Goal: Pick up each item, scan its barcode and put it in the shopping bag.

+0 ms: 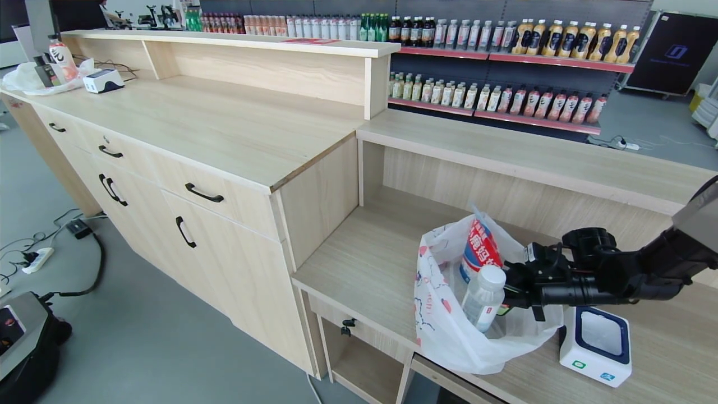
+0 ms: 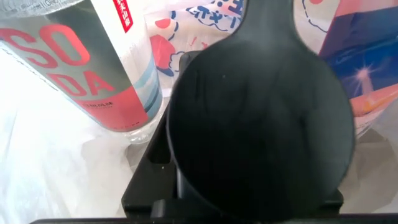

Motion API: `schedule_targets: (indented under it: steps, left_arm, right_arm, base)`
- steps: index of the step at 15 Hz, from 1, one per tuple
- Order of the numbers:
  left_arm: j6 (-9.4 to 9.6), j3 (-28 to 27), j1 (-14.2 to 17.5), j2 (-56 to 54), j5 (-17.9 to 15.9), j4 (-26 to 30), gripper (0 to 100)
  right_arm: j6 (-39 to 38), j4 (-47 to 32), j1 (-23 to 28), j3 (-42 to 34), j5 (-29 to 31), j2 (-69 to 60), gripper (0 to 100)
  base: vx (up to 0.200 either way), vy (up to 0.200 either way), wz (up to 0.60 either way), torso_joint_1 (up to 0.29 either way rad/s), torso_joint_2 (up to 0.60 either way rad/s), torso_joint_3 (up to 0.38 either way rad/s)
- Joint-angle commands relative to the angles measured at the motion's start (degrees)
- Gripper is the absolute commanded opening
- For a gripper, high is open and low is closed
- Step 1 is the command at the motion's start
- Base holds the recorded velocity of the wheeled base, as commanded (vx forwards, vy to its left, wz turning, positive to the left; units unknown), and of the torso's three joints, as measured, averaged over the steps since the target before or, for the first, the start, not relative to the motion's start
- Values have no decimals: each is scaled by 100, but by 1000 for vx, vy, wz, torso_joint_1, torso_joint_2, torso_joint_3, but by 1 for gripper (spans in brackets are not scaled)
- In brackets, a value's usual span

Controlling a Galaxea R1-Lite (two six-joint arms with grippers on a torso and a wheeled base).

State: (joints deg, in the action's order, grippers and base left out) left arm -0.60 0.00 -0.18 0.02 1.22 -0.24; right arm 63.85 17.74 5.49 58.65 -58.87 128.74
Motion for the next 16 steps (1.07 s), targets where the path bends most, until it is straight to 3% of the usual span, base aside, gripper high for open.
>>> schedule_targets:
  steps: [1,16]
  left_arm:
    - [-2,0,1,-2,1,-2,100]
    - [-2,0,1,-2,10,-11,100]
  right_arm:
    - [13,2,14,-3,-2,1,0]
    - [154,2,32,-99,77,89,0]
  base:
    - [0,0,0,0,0,0]
    - [0,0,0,0,0,0]
